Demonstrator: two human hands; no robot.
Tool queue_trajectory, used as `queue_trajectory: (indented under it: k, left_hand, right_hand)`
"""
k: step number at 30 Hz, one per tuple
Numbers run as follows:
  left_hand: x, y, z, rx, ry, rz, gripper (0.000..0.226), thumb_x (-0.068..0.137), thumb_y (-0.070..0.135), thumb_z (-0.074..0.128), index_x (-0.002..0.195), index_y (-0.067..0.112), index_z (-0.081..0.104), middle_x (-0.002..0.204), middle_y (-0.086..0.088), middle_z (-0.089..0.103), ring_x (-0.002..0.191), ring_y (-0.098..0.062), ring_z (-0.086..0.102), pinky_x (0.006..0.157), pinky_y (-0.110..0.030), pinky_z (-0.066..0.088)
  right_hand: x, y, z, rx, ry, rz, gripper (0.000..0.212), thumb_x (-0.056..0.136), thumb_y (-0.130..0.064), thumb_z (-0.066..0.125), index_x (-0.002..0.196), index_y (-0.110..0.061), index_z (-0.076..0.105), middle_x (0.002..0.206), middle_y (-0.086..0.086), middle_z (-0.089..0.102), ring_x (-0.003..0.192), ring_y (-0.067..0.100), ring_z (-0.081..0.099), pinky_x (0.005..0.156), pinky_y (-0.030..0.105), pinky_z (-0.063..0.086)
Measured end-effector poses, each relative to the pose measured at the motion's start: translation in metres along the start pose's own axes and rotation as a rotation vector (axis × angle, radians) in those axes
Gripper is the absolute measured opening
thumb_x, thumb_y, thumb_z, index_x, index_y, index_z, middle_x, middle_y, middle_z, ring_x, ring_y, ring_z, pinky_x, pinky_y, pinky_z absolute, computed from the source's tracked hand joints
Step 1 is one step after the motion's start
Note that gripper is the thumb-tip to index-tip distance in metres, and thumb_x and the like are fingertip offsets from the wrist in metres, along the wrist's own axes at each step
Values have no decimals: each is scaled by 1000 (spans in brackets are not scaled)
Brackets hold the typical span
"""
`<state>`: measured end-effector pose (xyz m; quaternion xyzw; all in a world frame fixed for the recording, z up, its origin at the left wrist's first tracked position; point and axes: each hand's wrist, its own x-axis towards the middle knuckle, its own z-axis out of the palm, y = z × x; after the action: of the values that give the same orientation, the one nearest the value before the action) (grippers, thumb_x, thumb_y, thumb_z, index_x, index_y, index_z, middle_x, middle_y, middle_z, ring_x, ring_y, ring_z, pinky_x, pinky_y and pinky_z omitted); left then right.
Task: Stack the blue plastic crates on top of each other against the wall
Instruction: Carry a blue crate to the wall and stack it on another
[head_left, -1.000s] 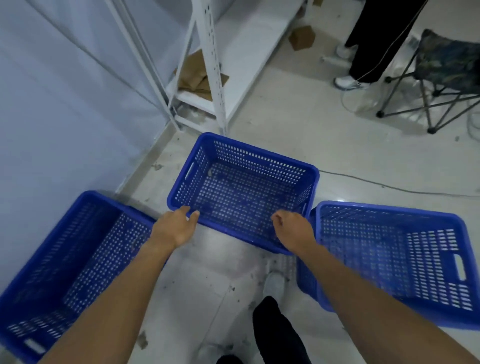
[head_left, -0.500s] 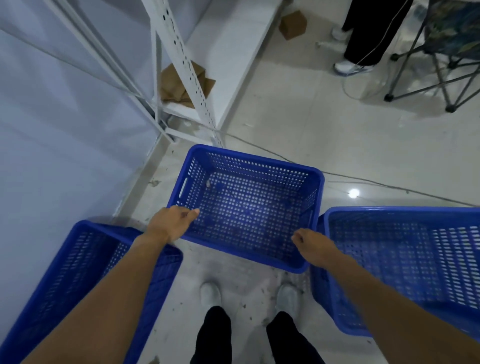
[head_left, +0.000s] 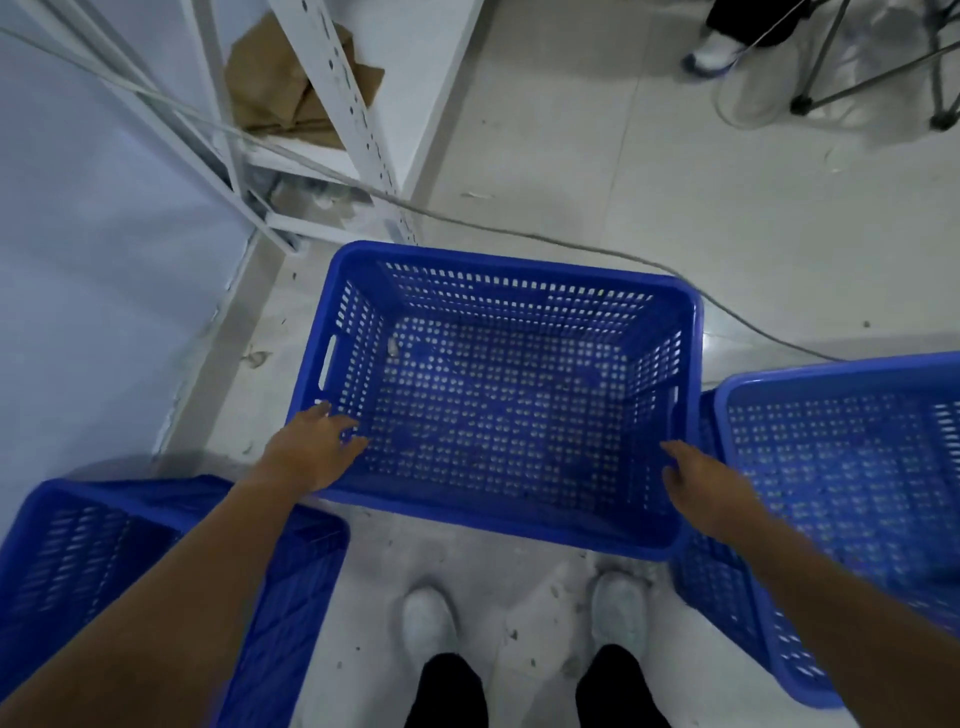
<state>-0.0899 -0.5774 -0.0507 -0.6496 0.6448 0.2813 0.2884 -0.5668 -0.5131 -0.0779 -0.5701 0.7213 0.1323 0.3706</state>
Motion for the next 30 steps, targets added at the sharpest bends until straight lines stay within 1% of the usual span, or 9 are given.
queue_trajectory:
  k: [2,5,9,15,22,24,26,28,30]
  left_hand:
    - [6,-15,16,-10,-30,-44,57,100,47,43,153,25,36,163,-8,26,149,-30,24,118,-45,33]
    - [8,-30,29,-16,-76,-118,63,99,48,42,157,30,22,165,-10,16,146,-33,29,115,-45,36]
    - [13,-38,30,-12,-94,-164,68,100,50,40,158,31,11,167,-10,9,148,-33,26,115,-45,36]
    - [13,-17,35,-159,5,-93,59,101,45,44,154,25,29,160,-11,30,140,-32,39,109,-47,42]
    - [8,27,51,-325,114,33,48,99,38,52,144,21,49,144,-7,52,128,-26,52,102,-39,46]
    - [6,42,54,-421,158,1,40,98,36,57,133,18,60,131,-8,62,115,-26,61,96,-40,52]
    - [2,62,59,-632,194,-135,23,94,32,60,103,14,71,102,-8,73,89,-27,67,85,-44,57]
    - [-2,85,70,-890,140,-315,30,92,31,60,80,7,71,78,-11,73,72,-31,68,76,-45,59]
    - [-9,109,86,-1130,29,-481,39,94,31,58,71,2,71,69,-14,73,59,-30,68,64,-40,61]
  right_hand:
    - [1,5,14,-13,8,38,50,103,-29,40,151,-18,29,138,10,53,88,24,58,71,37,48]
    - [0,7,28,-45,24,94,53,102,-30,44,151,-17,28,152,7,39,120,30,54,90,44,50]
    - [6,4,33,-95,59,115,54,101,-31,44,151,-17,28,151,6,39,128,31,47,95,47,49]
    - [25,-22,15,-108,53,48,53,101,-32,44,150,-18,29,148,6,41,124,32,48,88,46,49]
    - [65,-77,-19,-151,152,-131,48,100,-30,46,144,-14,38,141,10,50,120,33,52,85,40,48]
    - [81,-94,-29,-177,153,-172,49,100,-31,45,145,-14,37,141,11,50,122,33,51,87,41,47]
    - [101,-110,-38,-198,157,-207,50,100,-32,43,146,-14,36,143,11,47,125,33,48,90,43,46]
    - [120,-130,-49,-218,187,-225,49,100,-31,43,145,-13,37,143,12,47,125,34,47,91,44,46]
    - [137,-153,-58,-220,231,-263,48,99,-29,44,144,-12,38,143,13,47,125,35,48,92,45,46]
